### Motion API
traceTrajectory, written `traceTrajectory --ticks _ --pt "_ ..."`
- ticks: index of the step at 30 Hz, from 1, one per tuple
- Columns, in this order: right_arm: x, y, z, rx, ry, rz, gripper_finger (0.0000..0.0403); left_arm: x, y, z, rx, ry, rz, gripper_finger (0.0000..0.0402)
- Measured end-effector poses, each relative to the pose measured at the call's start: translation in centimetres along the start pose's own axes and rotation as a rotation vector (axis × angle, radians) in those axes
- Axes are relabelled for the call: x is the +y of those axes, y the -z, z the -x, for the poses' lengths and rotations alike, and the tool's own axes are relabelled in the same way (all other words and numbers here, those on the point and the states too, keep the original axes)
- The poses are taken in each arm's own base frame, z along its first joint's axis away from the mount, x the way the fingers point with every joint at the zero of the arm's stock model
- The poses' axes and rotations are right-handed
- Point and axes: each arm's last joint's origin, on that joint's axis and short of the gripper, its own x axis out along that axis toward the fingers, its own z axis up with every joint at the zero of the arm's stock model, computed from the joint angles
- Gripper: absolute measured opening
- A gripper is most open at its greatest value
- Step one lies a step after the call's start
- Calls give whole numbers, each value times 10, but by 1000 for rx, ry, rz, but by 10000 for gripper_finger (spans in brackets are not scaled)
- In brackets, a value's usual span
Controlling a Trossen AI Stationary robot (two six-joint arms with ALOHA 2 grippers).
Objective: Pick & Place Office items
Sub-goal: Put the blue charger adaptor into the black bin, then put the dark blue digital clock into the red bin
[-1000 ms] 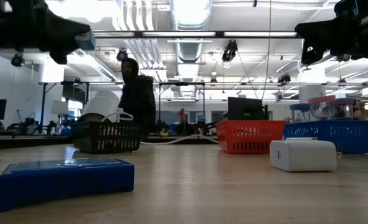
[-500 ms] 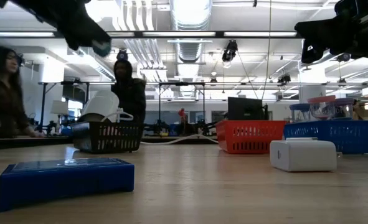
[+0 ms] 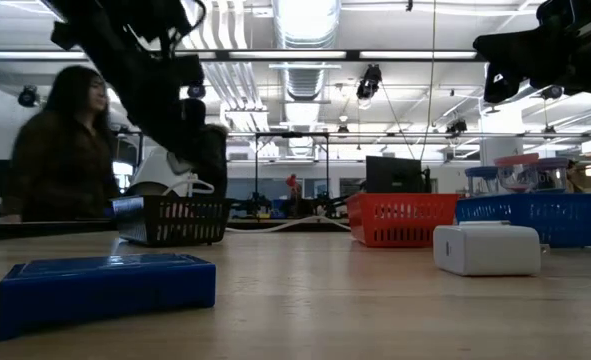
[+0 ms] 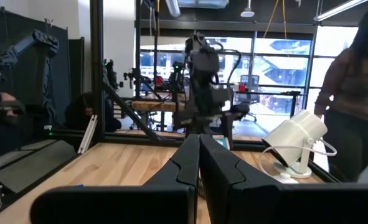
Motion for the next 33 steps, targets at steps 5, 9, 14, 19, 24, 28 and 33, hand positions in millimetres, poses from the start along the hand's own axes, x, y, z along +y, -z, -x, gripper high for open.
traceTrajectory --ticks 5,9,14,19,24,28,33 --pt "0 0 0 0 0 0 8 -4 6 -23 103 10 -11 182" --pt "0 0 0 0 0 0 8 -7 11 -35 162 21 -15 182" --pt "0 0 0 0 1 1 8 -8 14 -44 193 14 -20 182" --pt "0 0 0 0 2 1 8 -8 15 -45 201 13 -21 191" --pt "0 0 0 0 1 1 8 -8 13 -43 189 16 -28 221" --pt "0 0 0 0 1 1 8 -7 12 -40 174 19 -37 242" --pt "0 0 0 0 1 1 8 -7 10 -38 152 21 -39 263"
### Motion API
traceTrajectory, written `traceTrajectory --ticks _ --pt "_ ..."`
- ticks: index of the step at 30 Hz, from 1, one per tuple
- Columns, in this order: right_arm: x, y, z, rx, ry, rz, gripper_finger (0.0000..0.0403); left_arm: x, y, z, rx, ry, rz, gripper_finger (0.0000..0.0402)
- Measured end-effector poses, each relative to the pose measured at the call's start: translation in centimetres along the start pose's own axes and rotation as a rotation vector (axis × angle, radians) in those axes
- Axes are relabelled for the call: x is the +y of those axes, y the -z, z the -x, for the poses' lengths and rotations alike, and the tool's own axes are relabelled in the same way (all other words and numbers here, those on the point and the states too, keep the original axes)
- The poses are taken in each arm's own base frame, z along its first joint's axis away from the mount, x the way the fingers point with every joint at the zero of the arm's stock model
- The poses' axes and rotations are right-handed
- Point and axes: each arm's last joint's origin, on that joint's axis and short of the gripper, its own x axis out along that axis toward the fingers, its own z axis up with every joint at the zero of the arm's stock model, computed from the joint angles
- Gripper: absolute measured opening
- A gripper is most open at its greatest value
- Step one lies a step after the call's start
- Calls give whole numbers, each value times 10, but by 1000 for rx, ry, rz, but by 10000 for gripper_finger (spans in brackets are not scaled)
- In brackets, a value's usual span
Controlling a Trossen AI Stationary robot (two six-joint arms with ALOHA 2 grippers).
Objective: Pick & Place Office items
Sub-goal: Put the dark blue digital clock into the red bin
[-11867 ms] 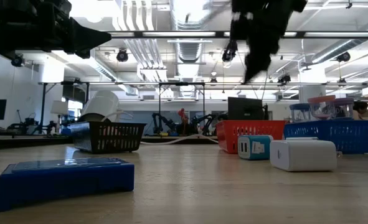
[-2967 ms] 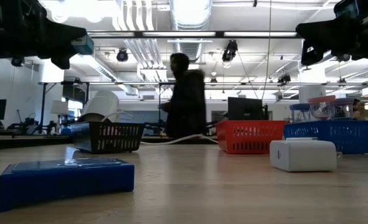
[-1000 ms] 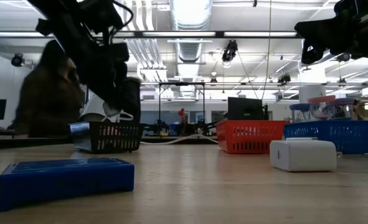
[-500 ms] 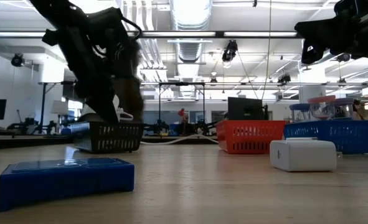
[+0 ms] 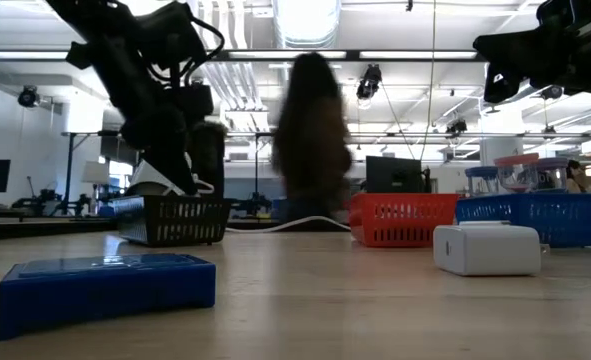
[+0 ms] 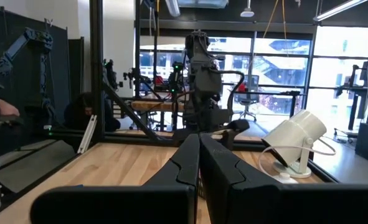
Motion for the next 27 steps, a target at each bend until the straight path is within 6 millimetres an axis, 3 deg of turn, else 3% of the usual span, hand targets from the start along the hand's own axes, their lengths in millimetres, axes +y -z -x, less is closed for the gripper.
traceTrajectory --ticks 10,17,21,27 --pt "0 0 0 1 -1 0 8 1 -3 7 -39 3 13 307" --pt "0 0 0 4 0 -1 8 2 -6 14 -65 16 -21 308" --pt "0 1 0 7 0 -1 8 6 -11 41 -180 60 -29 299" --pt "0 2 0 18 0 -9 8 17 -5 106 -452 179 -123 246"
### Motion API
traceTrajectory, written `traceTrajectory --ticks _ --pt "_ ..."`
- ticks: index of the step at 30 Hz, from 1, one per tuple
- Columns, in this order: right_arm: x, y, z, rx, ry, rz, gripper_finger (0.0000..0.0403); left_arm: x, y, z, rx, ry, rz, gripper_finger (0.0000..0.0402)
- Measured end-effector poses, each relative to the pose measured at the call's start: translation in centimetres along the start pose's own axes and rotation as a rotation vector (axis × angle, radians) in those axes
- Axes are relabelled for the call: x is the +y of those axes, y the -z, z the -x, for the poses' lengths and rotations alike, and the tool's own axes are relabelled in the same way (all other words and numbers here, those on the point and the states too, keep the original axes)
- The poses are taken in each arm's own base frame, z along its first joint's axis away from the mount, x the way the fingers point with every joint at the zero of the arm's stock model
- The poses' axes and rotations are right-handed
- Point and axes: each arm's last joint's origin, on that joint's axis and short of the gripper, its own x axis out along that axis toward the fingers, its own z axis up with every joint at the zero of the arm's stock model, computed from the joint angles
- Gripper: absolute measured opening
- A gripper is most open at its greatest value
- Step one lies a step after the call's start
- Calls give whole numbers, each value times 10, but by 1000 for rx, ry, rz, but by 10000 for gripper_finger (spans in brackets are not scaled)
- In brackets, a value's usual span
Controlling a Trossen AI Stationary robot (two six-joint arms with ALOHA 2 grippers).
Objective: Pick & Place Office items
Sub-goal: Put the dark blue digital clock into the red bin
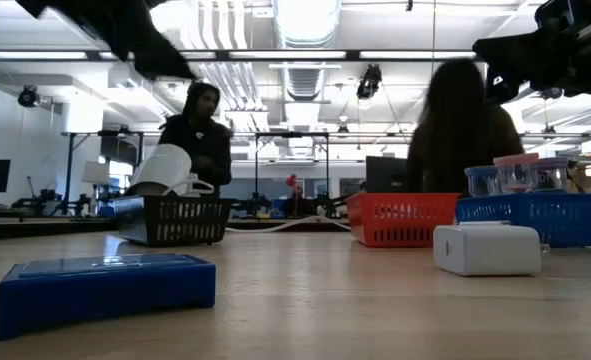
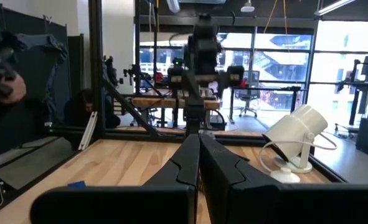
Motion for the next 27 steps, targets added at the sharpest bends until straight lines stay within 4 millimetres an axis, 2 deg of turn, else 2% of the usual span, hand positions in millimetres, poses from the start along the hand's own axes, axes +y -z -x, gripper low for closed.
traceTrajectory --ticks 4,7,11,14,21,24,27 --pt "0 0 0 -3 6 1 8 2 -5 40 -172 7 -25 185" --pt "0 0 0 -3 15 1 8 2 -3 58 -263 -2 -27 130" --pt "0 0 0 -4 16 1 8 2 3 63 -433 -28 -59 55" --pt "0 0 0 -4 16 1 8 2 13 55 -527 -38 -64 11" --pt "0 0 0 -5 16 4 8 0 57 28 -576 -62 -63 11" --pt "0 0 0 -4 16 4 8 0 75 23 -564 -84 -59 4" --pt "0 0 0 -4 16 9 8 2 84 26 -590 -112 -74 6"
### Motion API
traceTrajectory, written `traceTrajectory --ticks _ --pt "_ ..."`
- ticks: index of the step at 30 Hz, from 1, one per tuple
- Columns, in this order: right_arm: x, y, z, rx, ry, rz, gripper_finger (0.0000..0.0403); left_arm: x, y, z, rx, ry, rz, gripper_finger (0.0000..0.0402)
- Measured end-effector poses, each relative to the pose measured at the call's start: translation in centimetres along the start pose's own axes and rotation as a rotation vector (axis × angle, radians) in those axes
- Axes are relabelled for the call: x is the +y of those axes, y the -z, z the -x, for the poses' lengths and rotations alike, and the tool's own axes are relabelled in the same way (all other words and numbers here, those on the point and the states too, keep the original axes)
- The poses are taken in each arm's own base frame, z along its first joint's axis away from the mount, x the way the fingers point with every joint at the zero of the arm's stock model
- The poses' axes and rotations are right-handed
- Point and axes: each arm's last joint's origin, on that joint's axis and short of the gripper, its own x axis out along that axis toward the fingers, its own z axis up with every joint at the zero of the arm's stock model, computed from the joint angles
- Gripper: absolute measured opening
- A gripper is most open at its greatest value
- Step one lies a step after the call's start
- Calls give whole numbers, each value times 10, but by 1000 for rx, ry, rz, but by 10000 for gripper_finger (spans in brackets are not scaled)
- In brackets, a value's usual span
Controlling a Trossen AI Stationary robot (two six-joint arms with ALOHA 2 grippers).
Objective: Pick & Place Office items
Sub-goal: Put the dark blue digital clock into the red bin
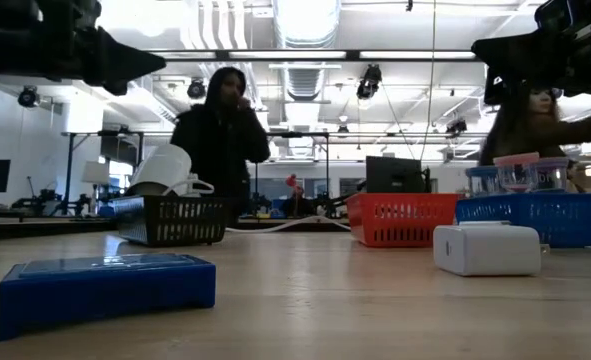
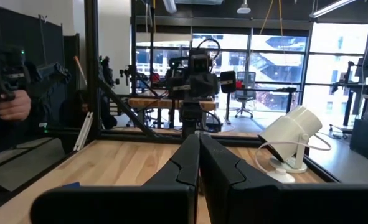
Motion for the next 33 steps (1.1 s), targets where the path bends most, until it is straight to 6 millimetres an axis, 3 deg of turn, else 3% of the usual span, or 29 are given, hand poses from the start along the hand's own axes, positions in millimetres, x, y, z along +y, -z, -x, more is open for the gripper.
traceTrajectory --ticks 12,28,33 --pt "0 0 0 0 0 18 8 -1 19 11 10 4 -78 3" --pt "0 1 0 9 -1 13 8 -1 19 11 9 4 -73 4" --pt "0 3 -1 29 -1 19 8 -1 18 10 8 17 9 16"
